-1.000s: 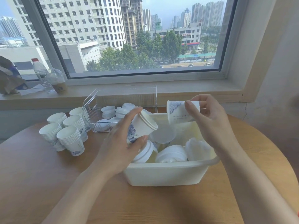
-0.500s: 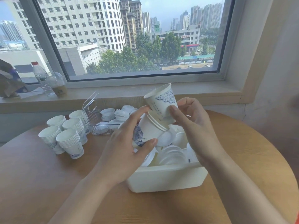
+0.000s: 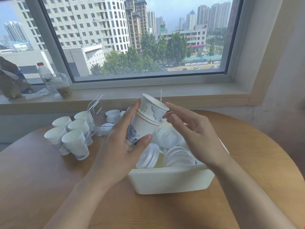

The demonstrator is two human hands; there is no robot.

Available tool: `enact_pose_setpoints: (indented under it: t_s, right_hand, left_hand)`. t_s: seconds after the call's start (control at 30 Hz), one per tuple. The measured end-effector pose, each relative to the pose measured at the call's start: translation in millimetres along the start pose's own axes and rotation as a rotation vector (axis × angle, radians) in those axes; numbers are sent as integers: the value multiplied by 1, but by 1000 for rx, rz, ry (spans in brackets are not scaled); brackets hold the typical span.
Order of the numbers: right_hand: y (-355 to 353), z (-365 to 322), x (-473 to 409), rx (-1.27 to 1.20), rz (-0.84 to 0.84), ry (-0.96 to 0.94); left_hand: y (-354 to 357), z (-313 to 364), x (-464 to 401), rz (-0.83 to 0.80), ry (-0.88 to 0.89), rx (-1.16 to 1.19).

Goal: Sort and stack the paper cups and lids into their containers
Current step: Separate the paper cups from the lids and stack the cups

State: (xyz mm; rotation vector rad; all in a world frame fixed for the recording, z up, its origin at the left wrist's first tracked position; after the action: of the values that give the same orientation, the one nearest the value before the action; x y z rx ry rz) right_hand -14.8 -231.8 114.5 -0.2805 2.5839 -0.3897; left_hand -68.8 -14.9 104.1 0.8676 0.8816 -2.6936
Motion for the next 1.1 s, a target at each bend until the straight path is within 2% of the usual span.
enact_pose_setpoints:
  t_s: [0.23, 0.37, 0.53, 0.7, 0.97, 1.1]
  right_hand:
    - [13, 1, 3, 174, -168, -9]
    - [15, 3, 2, 407, -207, -34]
    - [23, 11, 7, 596, -417, 19]
    - [28, 11, 9, 578, -536, 12]
    - [18, 13, 4, 265, -439, 31]
    - [19, 14, 6, 248, -486, 39]
  left_hand:
    - [-13, -10, 5, 46, -4, -11]
    - [-20, -17, 14, 86, -36, -66]
    - [-23, -24, 28, 86, -50, -75]
    - [-22, -29, 41, 98, -67, -58]
    - [-17, -24, 42, 94, -62, -43]
    - [-15, -24, 42, 91, -51, -46]
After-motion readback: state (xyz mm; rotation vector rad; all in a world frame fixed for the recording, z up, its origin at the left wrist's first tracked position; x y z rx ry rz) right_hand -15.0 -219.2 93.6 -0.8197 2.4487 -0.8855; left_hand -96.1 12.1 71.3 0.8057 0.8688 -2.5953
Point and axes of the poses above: each hand's wrist, its own x-axis away from the middle knuckle, its own y-axis out of the palm, z = x × y, the point moved 3 cm from there along -x, towards the middle knuckle, and after that the axes turned 9 degrees about x, right-handed, at the moved point
